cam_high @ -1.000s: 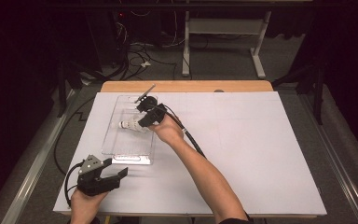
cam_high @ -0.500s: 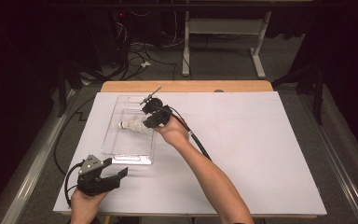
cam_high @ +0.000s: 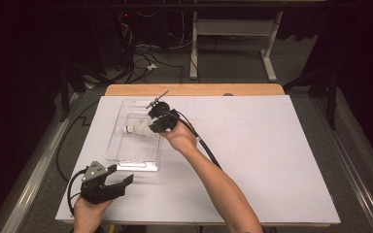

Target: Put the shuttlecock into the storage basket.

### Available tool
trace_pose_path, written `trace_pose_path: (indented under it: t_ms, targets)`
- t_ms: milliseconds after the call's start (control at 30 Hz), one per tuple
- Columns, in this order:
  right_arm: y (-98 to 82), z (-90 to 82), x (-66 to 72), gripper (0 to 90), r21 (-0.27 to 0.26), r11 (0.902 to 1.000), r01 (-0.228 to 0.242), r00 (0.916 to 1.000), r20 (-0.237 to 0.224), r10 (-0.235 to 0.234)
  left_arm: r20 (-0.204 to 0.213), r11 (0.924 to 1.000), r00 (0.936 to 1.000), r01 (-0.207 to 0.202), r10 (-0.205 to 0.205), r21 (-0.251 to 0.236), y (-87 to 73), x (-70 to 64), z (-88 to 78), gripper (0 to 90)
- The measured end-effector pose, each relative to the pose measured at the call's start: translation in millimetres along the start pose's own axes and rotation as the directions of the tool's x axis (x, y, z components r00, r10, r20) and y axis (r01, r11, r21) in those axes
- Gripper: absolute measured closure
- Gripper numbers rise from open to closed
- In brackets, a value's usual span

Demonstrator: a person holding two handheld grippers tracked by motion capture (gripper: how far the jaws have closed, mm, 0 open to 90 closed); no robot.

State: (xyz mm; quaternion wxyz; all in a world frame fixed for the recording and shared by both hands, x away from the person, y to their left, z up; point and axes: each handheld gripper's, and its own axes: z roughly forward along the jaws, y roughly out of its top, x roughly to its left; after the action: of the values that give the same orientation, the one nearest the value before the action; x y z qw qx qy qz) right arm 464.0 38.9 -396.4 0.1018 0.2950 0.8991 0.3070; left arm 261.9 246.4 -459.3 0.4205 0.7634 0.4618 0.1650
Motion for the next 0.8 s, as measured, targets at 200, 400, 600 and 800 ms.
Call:
trace_pose_path:
  t_ms: [200,400,600,800]
  targets:
    - [-3.6,-5.0,-2.1,72.7,-0.021,0.9996,-0.016,0.9998,-0.01,0.016,0.001,1.0,1.0,-0.003,0.003,0.002,0.1,0.0,0.3,26.9]
    - [-6.5,-9.7,-3.2,70.4,-0.041,0.9988,-0.027,0.9995,-0.016,0.027,0.0,1.0,1.0,0.0,0.0,0.0,0.1,0.3,0.1,27.0]
    - [-8.7,-14.7,-3.5,67.4,-0.048,0.9984,-0.03,0.9995,-0.013,0.03,-0.003,1.0,1.0,0.003,-0.003,0.0,-0.2,1.1,-0.1,26.9]
    - [-13.0,-18.7,-6.5,65.0,-0.059,0.9975,-0.039,0.9992,-0.014,0.038,-0.003,1.0,1.0,0.003,-0.003,-0.001,-0.2,0.9,-0.2,27.0]
